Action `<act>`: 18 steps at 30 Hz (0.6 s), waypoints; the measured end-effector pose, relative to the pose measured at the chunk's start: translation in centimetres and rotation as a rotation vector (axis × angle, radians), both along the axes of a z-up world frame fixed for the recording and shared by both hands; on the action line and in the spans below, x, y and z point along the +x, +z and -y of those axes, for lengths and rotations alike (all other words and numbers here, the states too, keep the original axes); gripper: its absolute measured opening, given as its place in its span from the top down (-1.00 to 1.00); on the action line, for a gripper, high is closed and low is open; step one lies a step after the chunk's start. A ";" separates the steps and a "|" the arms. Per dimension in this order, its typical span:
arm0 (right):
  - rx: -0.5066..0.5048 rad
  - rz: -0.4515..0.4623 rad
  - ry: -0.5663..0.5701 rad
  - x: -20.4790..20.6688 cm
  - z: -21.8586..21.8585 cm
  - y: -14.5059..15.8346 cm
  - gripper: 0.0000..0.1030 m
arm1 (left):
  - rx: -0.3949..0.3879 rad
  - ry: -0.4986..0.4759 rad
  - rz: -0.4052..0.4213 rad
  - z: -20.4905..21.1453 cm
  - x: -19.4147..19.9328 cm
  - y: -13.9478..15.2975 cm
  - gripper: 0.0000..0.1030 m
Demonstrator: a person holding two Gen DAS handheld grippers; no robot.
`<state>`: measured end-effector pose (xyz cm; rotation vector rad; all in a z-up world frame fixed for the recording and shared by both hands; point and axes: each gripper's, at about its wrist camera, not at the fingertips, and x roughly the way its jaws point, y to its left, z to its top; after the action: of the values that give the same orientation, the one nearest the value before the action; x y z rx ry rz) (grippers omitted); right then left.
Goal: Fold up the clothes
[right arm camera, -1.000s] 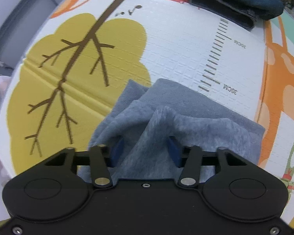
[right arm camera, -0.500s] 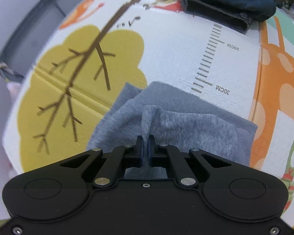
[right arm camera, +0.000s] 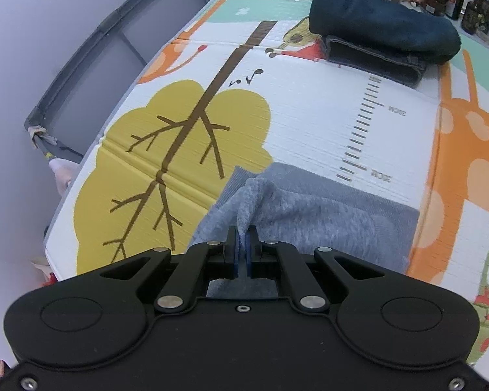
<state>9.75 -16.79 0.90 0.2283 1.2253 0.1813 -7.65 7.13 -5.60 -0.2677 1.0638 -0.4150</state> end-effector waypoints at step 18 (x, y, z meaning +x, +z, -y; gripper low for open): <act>0.064 0.067 0.049 2.5 -3.5 -1.3 0.93 | -0.120 0.035 -0.248 -2.0 -0.1 -6.5 0.90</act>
<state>12.28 -13.30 -0.43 0.2456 1.1598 0.2688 -7.73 9.15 -12.06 -0.4526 1.2773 -0.4222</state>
